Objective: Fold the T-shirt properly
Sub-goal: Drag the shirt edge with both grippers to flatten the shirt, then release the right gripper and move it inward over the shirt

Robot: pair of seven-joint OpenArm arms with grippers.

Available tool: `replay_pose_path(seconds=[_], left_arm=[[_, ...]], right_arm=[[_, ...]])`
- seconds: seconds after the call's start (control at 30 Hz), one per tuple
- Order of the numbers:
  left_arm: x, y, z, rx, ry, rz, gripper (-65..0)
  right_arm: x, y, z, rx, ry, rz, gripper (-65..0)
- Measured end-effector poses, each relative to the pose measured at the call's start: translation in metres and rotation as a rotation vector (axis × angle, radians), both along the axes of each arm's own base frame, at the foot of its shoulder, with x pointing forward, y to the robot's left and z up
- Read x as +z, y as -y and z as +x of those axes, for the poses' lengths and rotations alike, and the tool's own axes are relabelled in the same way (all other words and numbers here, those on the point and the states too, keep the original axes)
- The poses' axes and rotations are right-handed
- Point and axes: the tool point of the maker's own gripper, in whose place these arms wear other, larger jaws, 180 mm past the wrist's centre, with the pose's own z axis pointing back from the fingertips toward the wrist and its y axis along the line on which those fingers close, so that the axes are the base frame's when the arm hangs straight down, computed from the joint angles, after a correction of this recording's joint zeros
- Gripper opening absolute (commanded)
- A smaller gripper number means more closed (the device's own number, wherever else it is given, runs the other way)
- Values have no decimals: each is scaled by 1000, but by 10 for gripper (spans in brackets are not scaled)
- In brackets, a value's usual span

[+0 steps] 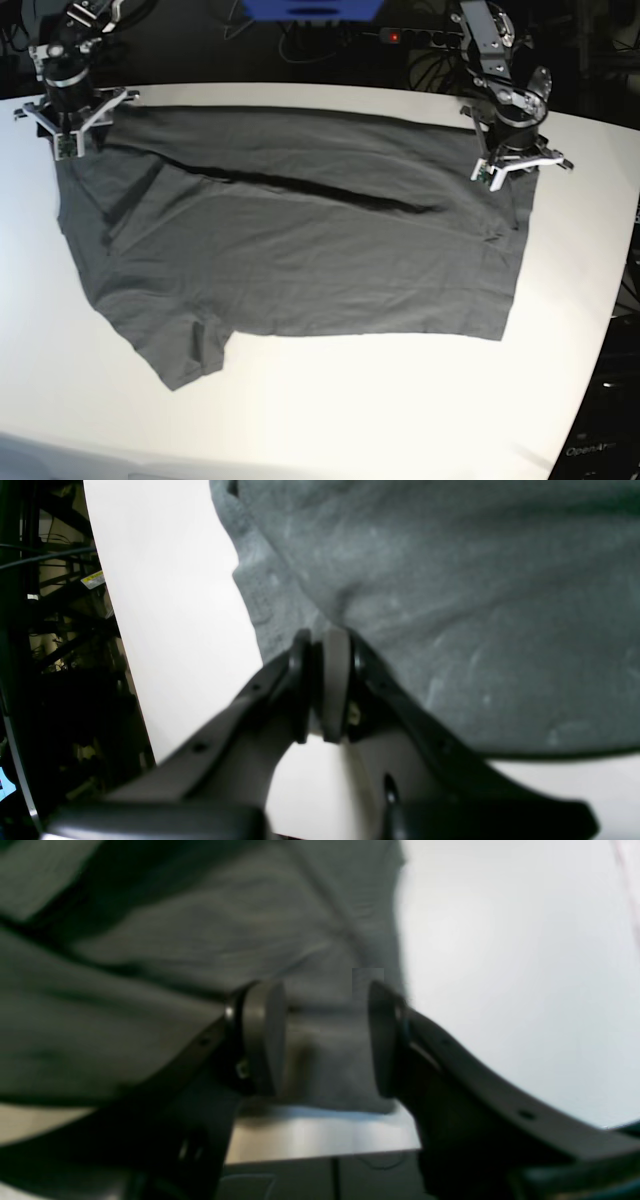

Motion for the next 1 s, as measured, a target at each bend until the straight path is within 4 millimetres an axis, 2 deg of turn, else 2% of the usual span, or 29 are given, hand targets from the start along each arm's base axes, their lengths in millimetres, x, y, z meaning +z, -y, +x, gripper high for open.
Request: replay_pose_path(seconds=[0.13,0.2,0.3,0.33,0.47,0.6,0.7,0.87,1.0], left_arm=[[0,0,0,0,-1,1,-588],[0,0,0,0,-1,0,-588],[0,0,0,0,0,0,-588],[0,0,0,0,0,1,-588],[0,0,0,0,-2,2,-588],[0,1,0,1,-1,-2,-588],[-1,0,0,1,-5,4,-588],[-1,1,-1,5,-4,7,-588],[-1,1,-1,6,-5,8,-588]], right_arm=[[-4,-7,2,48,-30,-21,-367],[-11,-21,1,95,-57,-12,-367],[-22,-52,-3,191,-92,29,-367],[-24,-56,-2,223,-106,16,-367],[-27,-54,2,304,-170,-90,-367],[-30,-71,8,365,-176,-97,-367],[-33,-71,12,399,-216,-161,-367],[-32,-90,22,447,-193,-149,-367],[-31,-91,23,458,-192,-154,-367]])
